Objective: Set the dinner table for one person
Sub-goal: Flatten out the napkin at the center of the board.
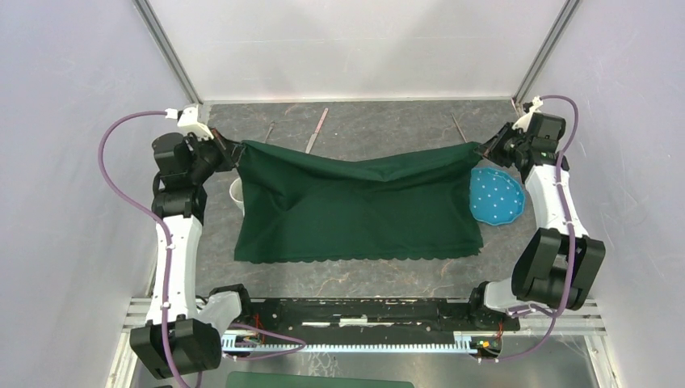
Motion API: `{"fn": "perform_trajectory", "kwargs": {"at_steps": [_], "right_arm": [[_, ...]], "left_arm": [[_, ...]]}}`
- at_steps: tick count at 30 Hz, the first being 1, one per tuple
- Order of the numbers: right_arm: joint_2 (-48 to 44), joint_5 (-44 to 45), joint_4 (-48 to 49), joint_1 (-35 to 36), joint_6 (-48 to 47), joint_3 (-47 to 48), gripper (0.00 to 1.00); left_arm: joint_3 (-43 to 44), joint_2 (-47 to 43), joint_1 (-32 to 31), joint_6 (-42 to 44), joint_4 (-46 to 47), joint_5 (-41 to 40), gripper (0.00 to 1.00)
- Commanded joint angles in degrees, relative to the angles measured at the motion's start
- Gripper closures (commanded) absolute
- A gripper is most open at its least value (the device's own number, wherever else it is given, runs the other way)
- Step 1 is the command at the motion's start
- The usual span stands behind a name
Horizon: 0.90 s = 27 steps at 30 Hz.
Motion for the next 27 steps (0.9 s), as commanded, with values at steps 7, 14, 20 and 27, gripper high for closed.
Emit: {"fn": "perform_trajectory", "kwargs": {"at_steps": [7, 14, 20, 27], "right_arm": [[7.51, 0.66, 5.36, -0.09, 1.42, 9.54, 1.00], [13.50, 1.15, 5.11, 1.09, 2.07, 14.34, 1.00], [17.31, 2.14, 5.38, 2.47, 2.65, 17.05, 1.00], [20.76, 3.52, 3.53, 3.06, 1.81, 20.51, 1.00]], "left_arm": [[1.34, 5.29, 0.35, -3.35, 8.28, -2.49, 0.98], [2.51, 11.01, 0.33, -4.17, 10.99, -2.29, 0.98], [3.93, 15.74, 0.34, -4.26, 12.42, -2.13, 0.98], [4.10, 19.07, 0.32, -4.74, 13.48, -2.69, 0.98]]}}
